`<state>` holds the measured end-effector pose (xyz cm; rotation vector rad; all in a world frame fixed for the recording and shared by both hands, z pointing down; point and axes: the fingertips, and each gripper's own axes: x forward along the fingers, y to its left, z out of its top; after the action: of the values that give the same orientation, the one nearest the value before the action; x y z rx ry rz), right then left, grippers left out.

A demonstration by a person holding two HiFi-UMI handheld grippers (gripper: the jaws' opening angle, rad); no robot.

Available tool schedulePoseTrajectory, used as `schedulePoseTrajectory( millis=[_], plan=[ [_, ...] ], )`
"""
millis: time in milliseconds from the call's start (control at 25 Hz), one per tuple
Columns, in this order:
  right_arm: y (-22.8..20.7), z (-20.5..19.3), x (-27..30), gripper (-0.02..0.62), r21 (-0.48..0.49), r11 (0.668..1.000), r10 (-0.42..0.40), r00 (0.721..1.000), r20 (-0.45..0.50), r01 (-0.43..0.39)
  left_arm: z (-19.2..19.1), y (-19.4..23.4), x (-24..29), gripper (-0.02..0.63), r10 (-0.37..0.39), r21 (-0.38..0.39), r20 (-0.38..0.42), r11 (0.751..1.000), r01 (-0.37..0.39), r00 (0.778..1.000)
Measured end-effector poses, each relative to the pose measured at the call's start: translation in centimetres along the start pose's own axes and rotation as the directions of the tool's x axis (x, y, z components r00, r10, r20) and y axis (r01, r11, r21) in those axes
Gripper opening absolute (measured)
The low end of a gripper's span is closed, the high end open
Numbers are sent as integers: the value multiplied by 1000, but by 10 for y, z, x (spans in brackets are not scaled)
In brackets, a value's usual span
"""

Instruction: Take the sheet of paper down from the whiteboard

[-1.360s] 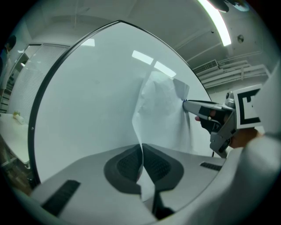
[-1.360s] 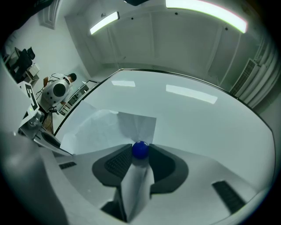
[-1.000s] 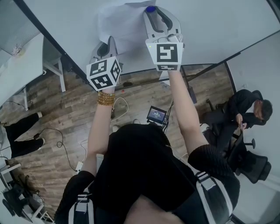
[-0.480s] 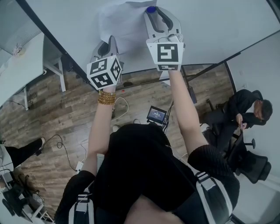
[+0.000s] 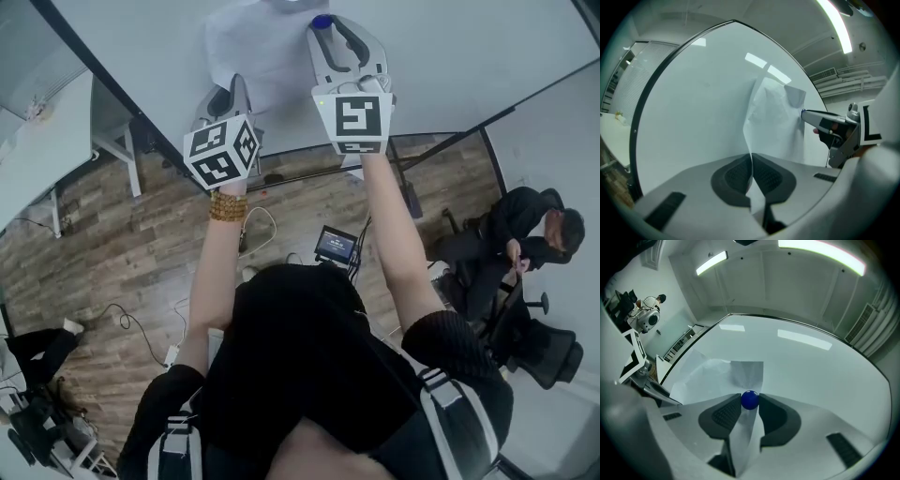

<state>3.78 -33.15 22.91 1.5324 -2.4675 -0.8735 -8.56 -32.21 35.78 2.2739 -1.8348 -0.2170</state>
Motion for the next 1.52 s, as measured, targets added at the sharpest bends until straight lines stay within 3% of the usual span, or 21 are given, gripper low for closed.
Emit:
schedulePoseTrajectory(
  millis=[560, 1000, 1520],
  plan=[
    [0, 11, -27, 118, 6, 1000, -16, 1000, 9, 16, 1, 0, -1, 8, -6, -1, -5, 1000, 6, 1000],
    [12, 41, -61, 118, 38, 999, -29, 996, 79, 26, 4, 0, -5, 8, -11, 9, 0, 1000, 11, 1000],
    [10, 16, -84, 118, 167, 982, -93, 996, 3, 91, 0, 4, 1, 9, -12, 11, -2, 1000, 12, 1000]
  ],
)
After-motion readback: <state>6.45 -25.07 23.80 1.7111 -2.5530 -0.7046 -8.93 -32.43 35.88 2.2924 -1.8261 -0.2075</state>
